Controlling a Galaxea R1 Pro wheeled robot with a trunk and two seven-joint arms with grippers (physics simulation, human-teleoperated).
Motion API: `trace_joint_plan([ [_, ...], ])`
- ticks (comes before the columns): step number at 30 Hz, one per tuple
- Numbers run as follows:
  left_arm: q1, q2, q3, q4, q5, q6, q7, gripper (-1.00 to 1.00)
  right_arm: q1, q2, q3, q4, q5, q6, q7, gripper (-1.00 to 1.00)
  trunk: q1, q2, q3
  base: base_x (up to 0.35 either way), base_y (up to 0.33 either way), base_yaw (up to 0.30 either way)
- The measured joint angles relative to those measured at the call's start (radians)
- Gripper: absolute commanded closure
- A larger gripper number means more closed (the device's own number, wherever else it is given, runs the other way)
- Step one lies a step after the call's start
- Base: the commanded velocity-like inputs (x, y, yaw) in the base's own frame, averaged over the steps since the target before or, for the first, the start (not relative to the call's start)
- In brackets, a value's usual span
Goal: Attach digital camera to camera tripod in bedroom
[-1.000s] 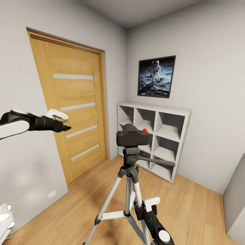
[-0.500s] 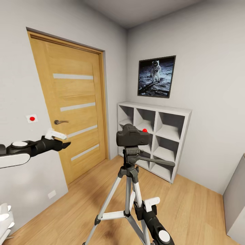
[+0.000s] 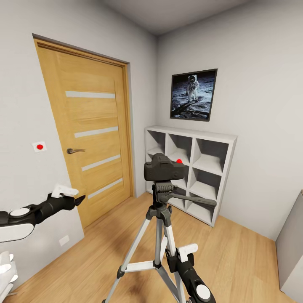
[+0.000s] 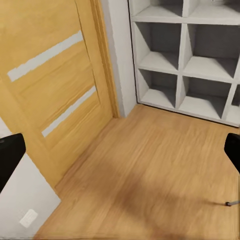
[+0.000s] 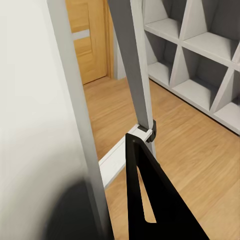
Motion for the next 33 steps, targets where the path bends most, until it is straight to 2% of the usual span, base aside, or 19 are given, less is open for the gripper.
trace_joint_plan([
  [9, 0.13, 0.001, -0.007, 0.0, 0.002, -0.159, 0.031, -1.0, 0.0, 0.0, 0.0, 0.0, 0.0, 0.0, 0.0, 1.0, 0.0, 0.0, 0.0, 0.0, 0.0, 0.0],
  [14, 0.181, 0.001, -0.009, 0.001, 0.003, -0.21, 0.035, -1.0, 0.0, 0.0, 0.0, 0.0, 0.0, 0.0, 0.0, 1.0, 0.0, 0.0, 0.0, 0.0, 0.0, 0.0],
  [16, 0.211, 0.001, -0.01, 0.001, 0.002, -0.226, 0.064, -1.0, 0.0, 0.0, 0.001, 0.001, 0.0, 0.0, 0.0, 1.0, 0.0, 0.0, 0.0, 0.0, 0.0, 0.0],
  [33, 0.231, 0.0, -0.01, 0.0, 0.001, -0.232, 0.091, -1.0, 0.0, -0.001, -0.001, 0.0, -0.001, -0.001, 0.0, 1.0, 0.0, 0.0, 0.0, 0.0, 0.0, 0.0],
])
